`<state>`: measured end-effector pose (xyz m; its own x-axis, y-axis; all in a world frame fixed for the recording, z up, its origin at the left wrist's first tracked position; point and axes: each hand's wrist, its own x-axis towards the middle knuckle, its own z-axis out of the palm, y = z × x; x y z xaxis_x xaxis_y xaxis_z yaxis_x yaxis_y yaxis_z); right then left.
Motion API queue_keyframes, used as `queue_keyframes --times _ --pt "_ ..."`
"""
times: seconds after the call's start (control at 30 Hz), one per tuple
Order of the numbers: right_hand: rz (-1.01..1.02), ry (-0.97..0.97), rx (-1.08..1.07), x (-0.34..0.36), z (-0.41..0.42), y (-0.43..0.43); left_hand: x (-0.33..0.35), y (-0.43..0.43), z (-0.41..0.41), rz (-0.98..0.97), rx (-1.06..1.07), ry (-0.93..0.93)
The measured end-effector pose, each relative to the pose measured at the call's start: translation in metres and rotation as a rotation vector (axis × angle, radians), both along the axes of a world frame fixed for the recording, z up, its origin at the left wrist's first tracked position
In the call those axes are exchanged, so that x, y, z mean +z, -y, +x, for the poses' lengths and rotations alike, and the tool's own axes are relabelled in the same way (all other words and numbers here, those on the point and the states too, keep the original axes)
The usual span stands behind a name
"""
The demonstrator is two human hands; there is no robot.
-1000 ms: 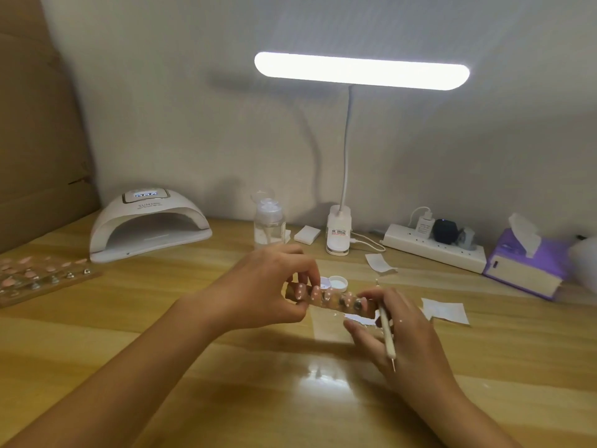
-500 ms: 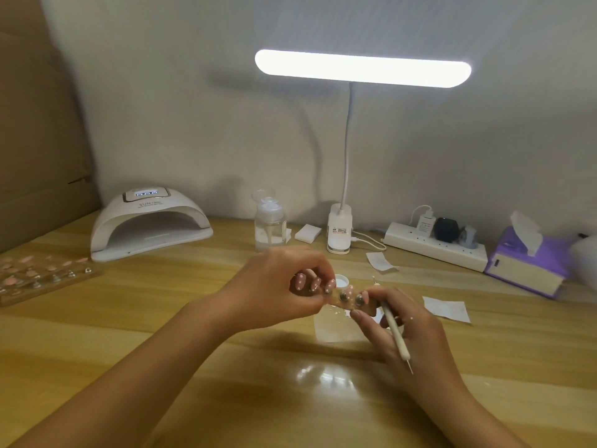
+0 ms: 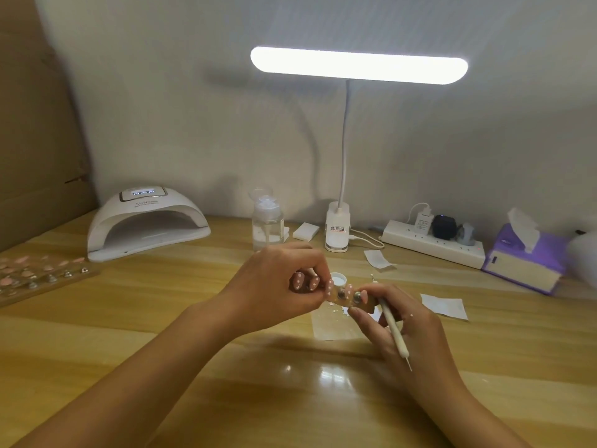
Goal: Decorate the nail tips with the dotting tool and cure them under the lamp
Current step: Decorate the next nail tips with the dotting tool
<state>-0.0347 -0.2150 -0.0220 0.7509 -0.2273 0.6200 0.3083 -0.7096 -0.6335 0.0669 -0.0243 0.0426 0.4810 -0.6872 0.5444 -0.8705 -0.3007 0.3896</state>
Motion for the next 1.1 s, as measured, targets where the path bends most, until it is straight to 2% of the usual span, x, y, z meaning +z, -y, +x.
queue_keyframes --times 0.4,0.67,0.9,1.1 --pt "0.007 0.003 -0.002 -0.0011 0.0009 0.0005 0.0003 -0.0036 0.0042 0.084 0.004 -0.08" --pt "0.012 -0.014 -0.009 -0.0039 0.0016 0.0022 -0.0009 -0.0026 0.0005 0.149 0.059 0.076" --pt "-0.016 0.081 -0.025 0.0012 0.0005 -0.0011 -0.0011 0.0008 -0.0017 0.163 0.075 0.102" --pt "0.04 0.145 0.029 0.0042 -0.0005 -0.0038 -0.0024 0.0019 -0.0035 0.184 0.061 0.092"
